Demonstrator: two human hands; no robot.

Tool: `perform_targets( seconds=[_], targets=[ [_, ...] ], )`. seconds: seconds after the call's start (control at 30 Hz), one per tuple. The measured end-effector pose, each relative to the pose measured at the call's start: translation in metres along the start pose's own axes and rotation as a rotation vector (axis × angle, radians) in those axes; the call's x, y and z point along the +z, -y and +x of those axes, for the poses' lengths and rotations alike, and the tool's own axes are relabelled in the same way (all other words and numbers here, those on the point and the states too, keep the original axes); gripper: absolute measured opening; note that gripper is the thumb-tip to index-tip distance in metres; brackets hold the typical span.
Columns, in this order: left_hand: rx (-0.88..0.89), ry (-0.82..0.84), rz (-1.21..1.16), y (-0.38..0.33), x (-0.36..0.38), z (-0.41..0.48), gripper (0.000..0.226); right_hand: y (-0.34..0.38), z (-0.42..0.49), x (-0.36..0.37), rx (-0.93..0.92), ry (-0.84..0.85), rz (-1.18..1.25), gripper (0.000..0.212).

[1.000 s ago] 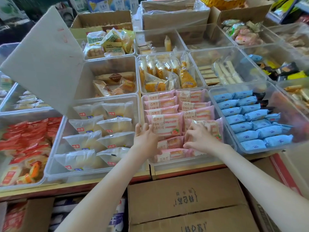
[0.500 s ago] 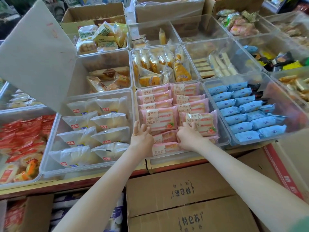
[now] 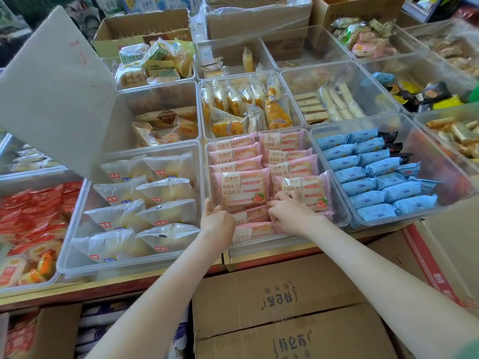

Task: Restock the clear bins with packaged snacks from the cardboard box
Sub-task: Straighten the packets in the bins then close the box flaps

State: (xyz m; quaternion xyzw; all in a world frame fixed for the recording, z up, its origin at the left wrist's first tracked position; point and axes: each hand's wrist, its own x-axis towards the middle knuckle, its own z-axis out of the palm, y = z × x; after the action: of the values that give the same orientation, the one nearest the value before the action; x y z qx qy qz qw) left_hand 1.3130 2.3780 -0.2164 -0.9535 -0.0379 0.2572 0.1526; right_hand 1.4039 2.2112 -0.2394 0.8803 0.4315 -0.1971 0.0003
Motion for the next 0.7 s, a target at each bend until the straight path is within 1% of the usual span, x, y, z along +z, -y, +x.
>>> perform_targets(
  seconds=[0.1, 0.17, 0.2, 0.27, 0.37, 0.43, 0.47, 0.57, 0.7],
  targets=[
    [0.01, -0.004, 0.026, -0.001, -0.002, -0.002, 0.032, -0.005, -0.003, -0.002, -0.041, -0.005, 0.048, 0.011],
    [0.006, -0.028, 0.009, 0.0, -0.003, -0.003, 0.028, -0.012, -0.009, -0.012, -0.047, -0.046, 0.165, 0.017],
    [0.003, -0.054, -0.028, 0.002, -0.006, -0.003, 0.024, -0.017, -0.012, -0.021, -0.034, -0.093, 0.227, 0.019],
    [0.021, -0.149, -0.189, 0.006, -0.02, 0.001, 0.015, -0.033, -0.015, -0.038, 0.028, -0.225, 0.289, 0.02],
    [0.038, -0.39, -0.433, 0.012, -0.05, 0.018, 0.023, -0.068, -0.007, -0.062, 0.202, -0.38, 0.279, 0.023],
    [0.01, -0.525, -0.494, 0.015, -0.07, 0.039, 0.028, -0.092, 0.003, -0.076, 0.333, -0.4, 0.235, 0.027],
    [-0.007, -0.561, -0.505, 0.015, -0.079, 0.05, 0.028, -0.102, 0.009, -0.081, 0.384, -0.391, 0.206, 0.03],
    [-0.04, -0.562, -0.486, 0.011, -0.101, 0.086, 0.025, -0.127, 0.029, -0.087, 0.456, -0.333, 0.11, 0.036],
    [-0.052, -0.558, -0.417, -0.001, -0.114, 0.127, 0.023, -0.142, 0.052, -0.078, 0.433, -0.305, 0.073, 0.04]
  ],
)
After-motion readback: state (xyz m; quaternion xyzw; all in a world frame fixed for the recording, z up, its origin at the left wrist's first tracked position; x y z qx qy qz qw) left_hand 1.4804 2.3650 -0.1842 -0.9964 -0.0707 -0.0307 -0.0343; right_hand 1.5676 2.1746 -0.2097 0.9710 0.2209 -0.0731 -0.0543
